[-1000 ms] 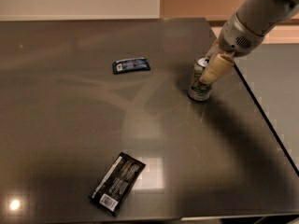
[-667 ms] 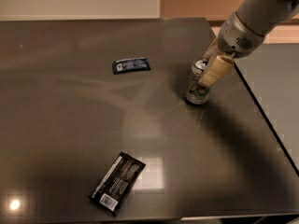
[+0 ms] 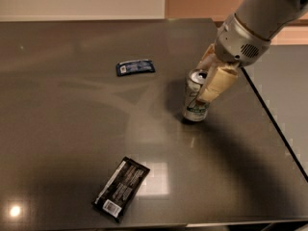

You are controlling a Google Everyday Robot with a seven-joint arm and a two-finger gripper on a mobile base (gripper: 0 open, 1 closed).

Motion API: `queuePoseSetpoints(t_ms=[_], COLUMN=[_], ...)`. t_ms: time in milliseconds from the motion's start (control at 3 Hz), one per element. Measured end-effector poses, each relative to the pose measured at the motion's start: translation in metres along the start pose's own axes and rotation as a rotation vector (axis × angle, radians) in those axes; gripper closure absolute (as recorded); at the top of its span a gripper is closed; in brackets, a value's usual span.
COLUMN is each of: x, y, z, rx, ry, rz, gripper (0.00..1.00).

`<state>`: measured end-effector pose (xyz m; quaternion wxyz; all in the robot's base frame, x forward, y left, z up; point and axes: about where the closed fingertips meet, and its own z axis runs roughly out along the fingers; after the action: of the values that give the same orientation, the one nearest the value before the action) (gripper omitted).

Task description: Move 7up can near rxbar chocolate

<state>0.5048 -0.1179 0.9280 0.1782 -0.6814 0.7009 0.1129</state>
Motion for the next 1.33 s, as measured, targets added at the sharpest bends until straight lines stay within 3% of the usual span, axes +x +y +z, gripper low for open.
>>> queuePoseSetpoints(t_ms=[1000,1333], x=[-0.043,-0.047], y=[0.083,0.088], z=[0.044,0.045], rx=[-0.184,-0.191], ry=[0.045,0.044], rz=[-0.239,-0.255], gripper=[1.00,1.00])
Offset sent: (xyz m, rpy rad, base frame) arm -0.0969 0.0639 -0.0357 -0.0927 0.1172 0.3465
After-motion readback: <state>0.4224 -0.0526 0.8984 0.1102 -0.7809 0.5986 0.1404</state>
